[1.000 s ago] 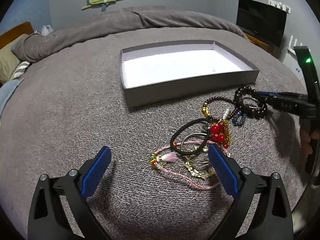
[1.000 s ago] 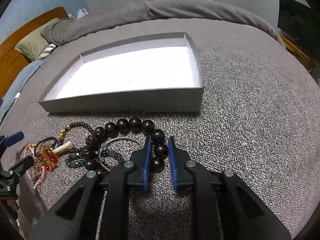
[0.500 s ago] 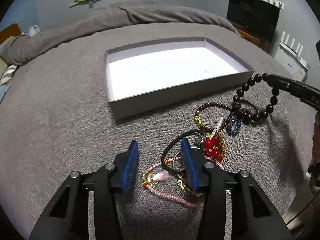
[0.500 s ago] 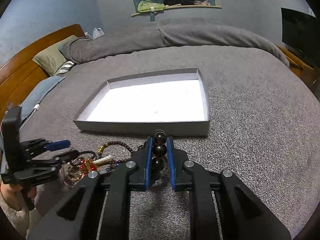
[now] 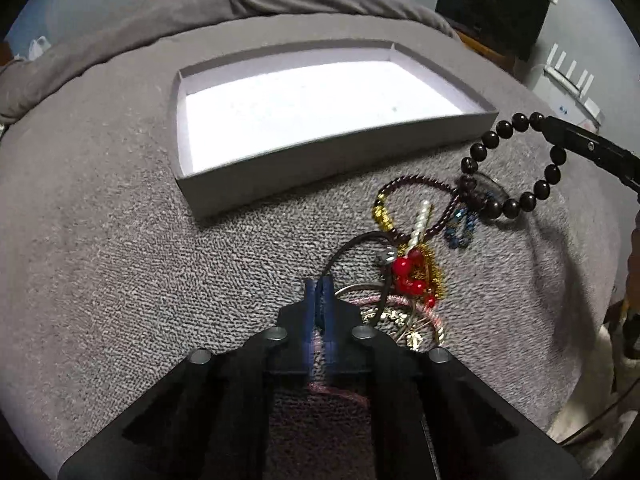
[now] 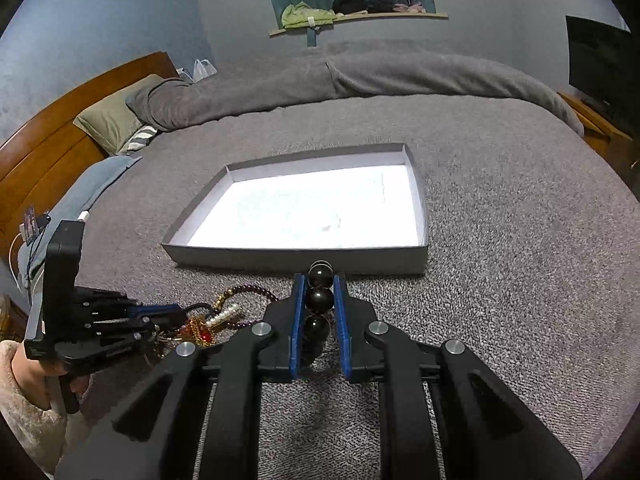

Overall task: Organize jewelry
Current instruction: 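Grasp the black hair tie with the left gripper while the right lifts the bead bracelet, then carry the hair tie and bead bracelet over the white tray with both grippers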

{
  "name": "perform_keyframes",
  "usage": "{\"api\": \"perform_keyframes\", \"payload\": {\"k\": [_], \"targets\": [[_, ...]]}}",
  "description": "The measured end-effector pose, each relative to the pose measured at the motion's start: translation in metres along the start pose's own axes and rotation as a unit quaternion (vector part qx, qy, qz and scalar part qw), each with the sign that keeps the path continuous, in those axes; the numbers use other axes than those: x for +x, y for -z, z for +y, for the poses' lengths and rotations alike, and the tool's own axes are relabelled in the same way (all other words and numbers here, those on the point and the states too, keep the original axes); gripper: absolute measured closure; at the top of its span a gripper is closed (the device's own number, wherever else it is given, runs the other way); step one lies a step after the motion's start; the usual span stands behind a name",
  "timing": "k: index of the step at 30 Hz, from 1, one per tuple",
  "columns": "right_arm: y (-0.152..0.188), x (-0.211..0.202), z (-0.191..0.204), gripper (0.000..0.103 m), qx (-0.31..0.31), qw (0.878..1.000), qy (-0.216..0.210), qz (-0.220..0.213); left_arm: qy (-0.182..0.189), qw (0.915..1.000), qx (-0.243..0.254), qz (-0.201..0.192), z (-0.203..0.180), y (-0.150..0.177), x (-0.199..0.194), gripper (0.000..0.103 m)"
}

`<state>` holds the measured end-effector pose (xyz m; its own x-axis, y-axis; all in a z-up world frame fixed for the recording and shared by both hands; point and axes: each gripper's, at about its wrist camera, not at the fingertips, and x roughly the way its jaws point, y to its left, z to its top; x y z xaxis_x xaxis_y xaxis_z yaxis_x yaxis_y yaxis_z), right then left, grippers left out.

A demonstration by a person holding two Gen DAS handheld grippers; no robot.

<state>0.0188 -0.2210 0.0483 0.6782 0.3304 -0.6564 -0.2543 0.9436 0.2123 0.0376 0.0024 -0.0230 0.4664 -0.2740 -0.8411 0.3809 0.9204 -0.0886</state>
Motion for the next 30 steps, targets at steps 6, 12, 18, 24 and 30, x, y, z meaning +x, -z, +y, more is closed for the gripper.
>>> {"api": "perform_keyframes", "payload": {"k": [6, 12, 18, 24, 30], "targets": [[-0.008, -0.018, 0.006, 0.089, -0.010, 1.000, -0.006, -0.023, -0.013, 0.9989, 0.007, -0.045, -0.009, 0.001, -0.029, 0.099], [-0.018, -0.039, 0.012, 0.089, -0.021, 0.999, -0.005, -0.045, -0.022, 0.9959, 0.016, -0.087, -0.013, -0.008, -0.066, 0.099], [-0.033, -0.054, 0.015, 0.089, -0.030, 0.997, -0.002, -0.067, -0.027, 0.9921, 0.019, -0.121, -0.005, -0.027, -0.100, 0.099], [-0.056, -0.055, 0.013, 0.089, -0.034, 0.995, 0.011, -0.089, -0.027, 0.9903, 0.010, -0.136, 0.007, -0.063, -0.107, 0.099], [-0.078, -0.041, 0.001, 0.089, -0.027, 0.994, 0.033, -0.104, -0.040, 0.9905, -0.003, -0.132, 0.027, -0.100, -0.086, 0.099]]}}
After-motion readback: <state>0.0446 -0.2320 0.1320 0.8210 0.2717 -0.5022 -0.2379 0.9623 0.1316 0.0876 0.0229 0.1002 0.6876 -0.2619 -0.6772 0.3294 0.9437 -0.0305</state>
